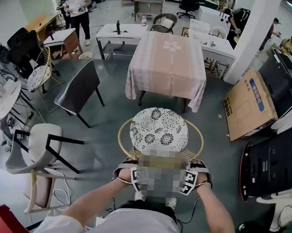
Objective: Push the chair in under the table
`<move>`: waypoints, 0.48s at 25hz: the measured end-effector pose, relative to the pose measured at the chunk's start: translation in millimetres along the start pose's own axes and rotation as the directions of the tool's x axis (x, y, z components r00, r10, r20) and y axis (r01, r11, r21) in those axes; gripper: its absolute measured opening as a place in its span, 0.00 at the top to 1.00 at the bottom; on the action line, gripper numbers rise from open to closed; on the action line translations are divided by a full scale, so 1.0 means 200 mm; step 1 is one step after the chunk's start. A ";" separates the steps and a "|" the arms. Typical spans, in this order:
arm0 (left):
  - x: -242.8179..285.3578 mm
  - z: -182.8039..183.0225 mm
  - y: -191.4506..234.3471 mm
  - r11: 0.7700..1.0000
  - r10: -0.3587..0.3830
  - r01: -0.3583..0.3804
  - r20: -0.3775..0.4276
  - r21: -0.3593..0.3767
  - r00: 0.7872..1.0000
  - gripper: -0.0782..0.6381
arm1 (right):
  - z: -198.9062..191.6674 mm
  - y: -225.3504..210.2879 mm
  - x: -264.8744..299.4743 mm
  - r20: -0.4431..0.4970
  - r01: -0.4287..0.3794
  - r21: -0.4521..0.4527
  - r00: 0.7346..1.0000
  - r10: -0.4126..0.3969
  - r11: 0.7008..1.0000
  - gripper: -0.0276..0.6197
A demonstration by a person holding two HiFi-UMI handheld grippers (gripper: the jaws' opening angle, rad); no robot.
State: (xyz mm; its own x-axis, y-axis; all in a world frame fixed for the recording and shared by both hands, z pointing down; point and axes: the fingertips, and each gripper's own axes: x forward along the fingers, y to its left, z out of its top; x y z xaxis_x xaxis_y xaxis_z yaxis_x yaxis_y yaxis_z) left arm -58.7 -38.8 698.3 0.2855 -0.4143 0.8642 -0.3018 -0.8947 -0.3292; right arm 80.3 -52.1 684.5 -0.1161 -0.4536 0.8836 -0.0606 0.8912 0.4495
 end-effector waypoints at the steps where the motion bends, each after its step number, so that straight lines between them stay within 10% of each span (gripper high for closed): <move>1: 0.00 0.00 0.00 1.000 -0.009 0.009 0.005 -0.001 1.000 0.73 | 0.00 0.00 0.00 -0.005 -0.001 0.009 1.000 0.001 1.000 0.82; 12: 0.00 -0.07 0.07 0.999 -0.037 0.037 0.011 0.017 0.999 0.73 | 0.09 -0.03 0.01 -0.036 -0.003 0.075 0.999 0.006 0.997 0.82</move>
State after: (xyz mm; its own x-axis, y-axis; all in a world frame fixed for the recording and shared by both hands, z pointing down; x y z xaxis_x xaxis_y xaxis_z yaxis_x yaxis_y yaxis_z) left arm -74.6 -49.1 699.6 0.3060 -0.3827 0.8717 -0.2756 -0.9120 -0.3036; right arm 62.9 -57.3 680.8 -0.0805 -0.4483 0.8902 -0.1344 0.8899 0.4360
